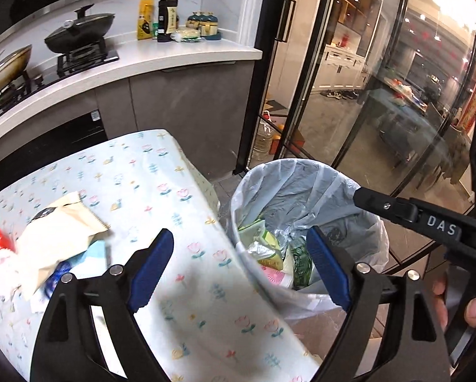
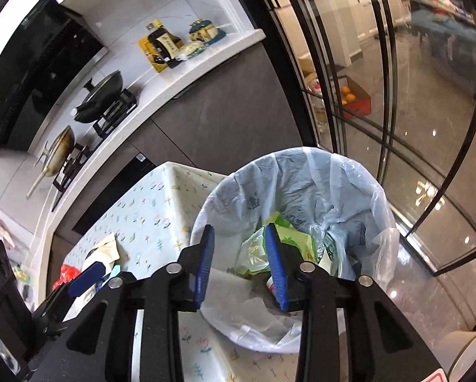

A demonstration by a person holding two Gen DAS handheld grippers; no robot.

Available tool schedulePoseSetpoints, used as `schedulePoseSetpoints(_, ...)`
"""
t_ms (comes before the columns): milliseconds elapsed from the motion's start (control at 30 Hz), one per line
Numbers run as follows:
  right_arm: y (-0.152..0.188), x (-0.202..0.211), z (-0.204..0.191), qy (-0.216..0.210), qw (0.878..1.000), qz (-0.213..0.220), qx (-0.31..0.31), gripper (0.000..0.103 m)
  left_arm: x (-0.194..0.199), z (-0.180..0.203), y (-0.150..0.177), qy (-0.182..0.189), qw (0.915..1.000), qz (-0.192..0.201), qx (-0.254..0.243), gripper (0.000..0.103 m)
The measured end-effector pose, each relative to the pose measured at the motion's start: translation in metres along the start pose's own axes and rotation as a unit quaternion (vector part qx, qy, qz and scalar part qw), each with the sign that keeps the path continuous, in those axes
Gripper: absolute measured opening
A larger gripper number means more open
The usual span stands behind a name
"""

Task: Collect trash
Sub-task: 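Move both tools back to the table toward the white sponge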

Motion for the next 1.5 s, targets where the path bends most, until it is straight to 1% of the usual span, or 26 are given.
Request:
schedulePoseSetpoints(33, 0.002, 0.003, -0.003, -0.001, 1.000, 0.002, 0.001, 0.041, 0.004, -0.001, 0.001, -0.002, 1.0000, 0.002, 0.001, 0.081)
schedulePoseSetpoints(267, 0.022, 0.021, -0.029, -0.006, 1.000, 0.004, 0.029, 0.042, 0.037, -0.017, 0.012, -0.015, 0.9997, 0.014, 0.014, 0.082)
schedulePoseSetpoints(333, 0.029, 0.026, -0.036, -0.009, 0.999, 0.004, 0.036, 0.046, 0.046, -0.024, 0.016, -0.021, 0.9994, 0.017, 0.021, 0.086)
schedulePoseSetpoints(400, 0.039, 0.031, -0.043, -0.009, 0.999, 0.004, 0.043, 0.048, 0.056, -0.031, 0.022, -0.031, 0.9990, 0.021, 0.026, 0.087)
schedulePoseSetpoints(533, 0.056, 0.039, -0.055, -0.016, 0.999, -0.002, 0.052, 0.048, 0.070, -0.046, 0.034, -0.049, 0.9981, 0.017, 0.033, 0.087)
schedulePoseSetpoints(633, 0.069, 0.044, -0.064, -0.013, 0.998, -0.003, 0.063, 0.053, 0.080, -0.058, 0.043, -0.058, 0.9974, 0.015, 0.041, 0.087)
schedulePoseSetpoints(767, 0.083, 0.048, -0.076, -0.017, 0.998, -0.008, 0.068, 0.053, 0.090, -0.074, 0.056, -0.069, 0.9957, 0.012, 0.060, 0.087)
schedulePoseSetpoints(967, 0.101, 0.050, -0.094, -0.021, 0.996, -0.015, 0.086, 0.053, 0.105, -0.093, 0.074, -0.090, 0.9934, 0.011, 0.070, 0.087)
schedulePoseSetpoints(1033, 0.107, 0.051, -0.100, -0.022, 0.995, -0.018, 0.092, 0.054, 0.110, -0.099, 0.078, -0.098, 0.9922, 0.010, 0.076, 0.091)
schedulePoseSetpoints(1100, 0.113, 0.050, -0.107, -0.027, 0.995, -0.022, 0.094, 0.055, 0.117, -0.106, 0.084, -0.107, 0.9908, 0.013, 0.083, 0.092)
schedulePoseSetpoints(1267, 0.131, 0.050, -0.125, -0.028, 0.992, -0.030, 0.120, 0.058, 0.133, -0.128, 0.105, -0.129, 0.9875, 0.010, 0.091, 0.093)
schedulePoseSetpoints(1333, 0.139, 0.049, -0.133, -0.025, 0.990, -0.034, 0.135, 0.058, 0.139, -0.137, 0.116, -0.135, 0.9861, 0.002, 0.097, 0.094)
schedulePoseSetpoints(1500, 0.161, 0.042, -0.144, -0.032, 0.987, -0.053, 0.145, 0.058, 0.149, -0.164, 0.149, -0.153, 0.9800, -0.022, 0.126, 0.094)
Point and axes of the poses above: each gripper's, at about its wrist camera, not at the fingertips, and x roughly against the way its jaws point, z to its right, y to its underside, the point moved 4 cm from there along -x, roughly the way its jaws point, and after that the axes turned 4 degrees about z, right-handed, at the moved point
